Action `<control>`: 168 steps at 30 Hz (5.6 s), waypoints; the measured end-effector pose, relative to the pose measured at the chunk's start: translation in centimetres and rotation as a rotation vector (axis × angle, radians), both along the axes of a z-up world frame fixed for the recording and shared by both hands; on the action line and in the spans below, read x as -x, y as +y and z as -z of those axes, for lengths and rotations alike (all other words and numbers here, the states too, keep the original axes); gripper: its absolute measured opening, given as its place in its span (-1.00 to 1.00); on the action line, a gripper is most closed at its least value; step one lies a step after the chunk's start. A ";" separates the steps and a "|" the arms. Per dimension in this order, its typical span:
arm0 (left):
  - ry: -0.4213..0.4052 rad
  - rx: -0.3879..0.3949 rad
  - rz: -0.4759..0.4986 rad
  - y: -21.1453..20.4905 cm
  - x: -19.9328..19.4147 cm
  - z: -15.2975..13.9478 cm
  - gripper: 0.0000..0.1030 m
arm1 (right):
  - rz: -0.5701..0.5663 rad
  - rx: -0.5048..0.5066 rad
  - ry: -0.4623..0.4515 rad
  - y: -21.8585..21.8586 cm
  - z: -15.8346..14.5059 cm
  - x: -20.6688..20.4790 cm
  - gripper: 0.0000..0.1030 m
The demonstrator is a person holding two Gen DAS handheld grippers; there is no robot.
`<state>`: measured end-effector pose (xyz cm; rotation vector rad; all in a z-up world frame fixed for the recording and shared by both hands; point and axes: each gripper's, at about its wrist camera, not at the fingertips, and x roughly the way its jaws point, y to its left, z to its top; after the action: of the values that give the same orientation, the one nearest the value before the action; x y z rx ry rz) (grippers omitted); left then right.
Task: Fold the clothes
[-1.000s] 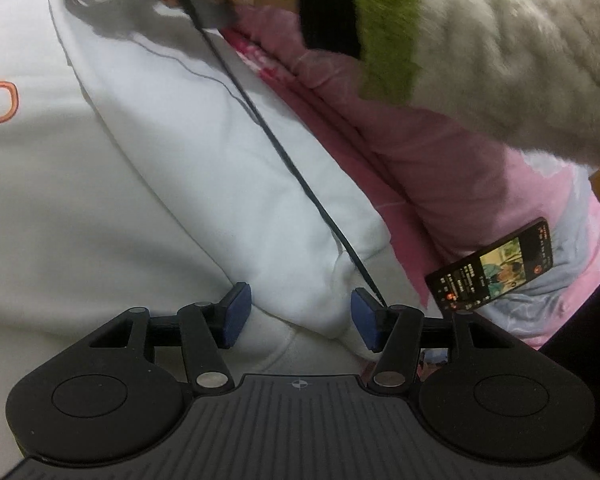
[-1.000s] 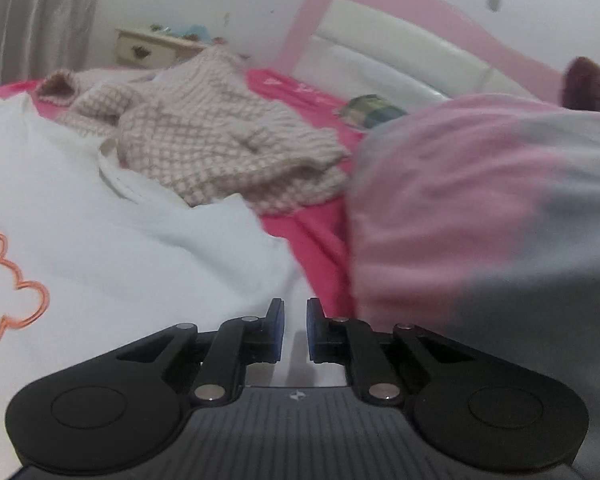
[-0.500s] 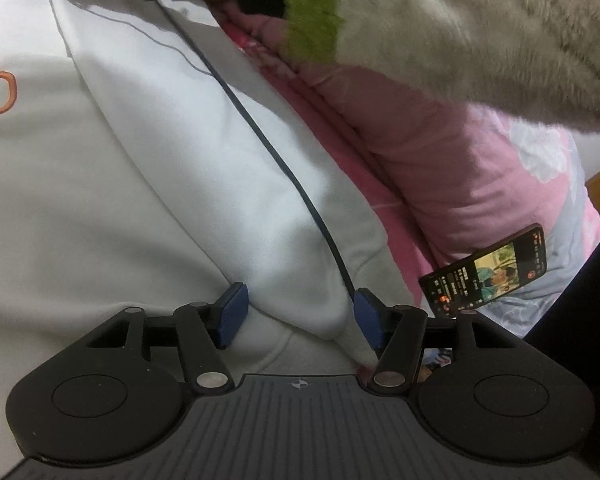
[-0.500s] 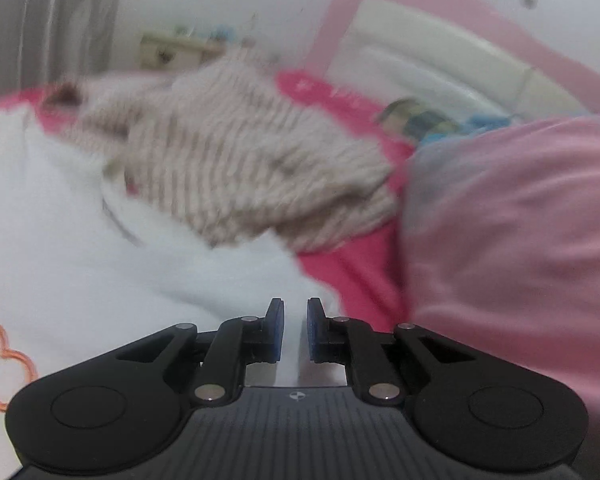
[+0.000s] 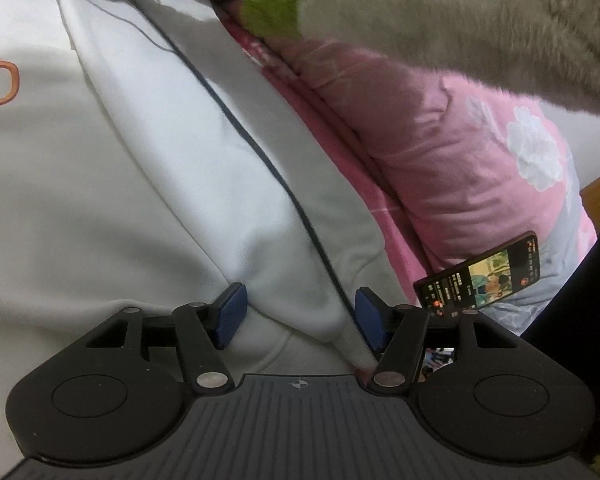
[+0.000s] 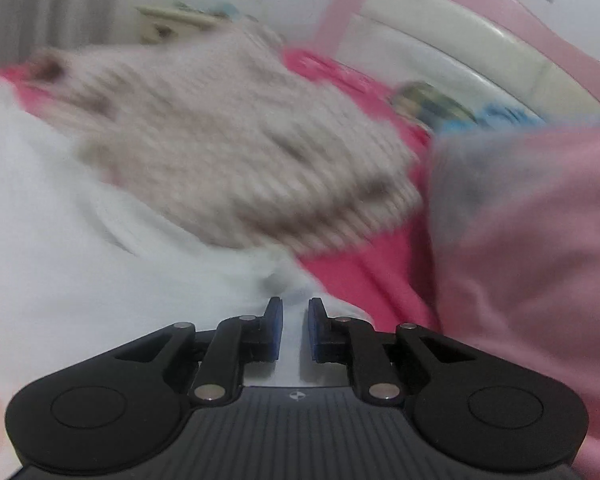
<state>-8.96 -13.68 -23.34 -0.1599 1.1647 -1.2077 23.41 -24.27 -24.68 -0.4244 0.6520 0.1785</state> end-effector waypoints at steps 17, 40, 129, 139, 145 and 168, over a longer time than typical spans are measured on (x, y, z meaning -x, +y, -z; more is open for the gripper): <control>-0.003 0.023 0.008 0.3 0.0 0.4 0.18 | -0.378 -0.145 0.126 7.7 -4.9 1.0 -0.36; 0.042 0.049 0.016 0.7 -0.7 0.7 0.18 | -0.371 -0.306 0.137 13.2 -3.8 -3.2 -0.90; -0.160 -0.166 -0.962 33.0 1.5 -12.9 0.43 | -0.600 -0.436 0.269 20.7 -11.6 39.0 -0.74; -0.192 -0.185 -0.945 32.4 1.0 -13.2 0.43 | -0.739 -0.374 0.326 25.2 -5.9 41.3 -0.69; -0.204 -0.203 -0.932 31.9 0.3 -13.0 0.43 | -0.798 -0.441 0.355 26.1 -5.7 42.5 -0.34; -0.155 -0.861 -0.041 16.2 1.9 -2.1 -0.06 | -0.476 -0.180 0.344 13.6 -1.6 39.1 -0.43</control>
<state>-10.87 2.52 -21.26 0.5457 1.4330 -0.5866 -15.74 -10.67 -23.09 -0.3724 0.8562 0.7694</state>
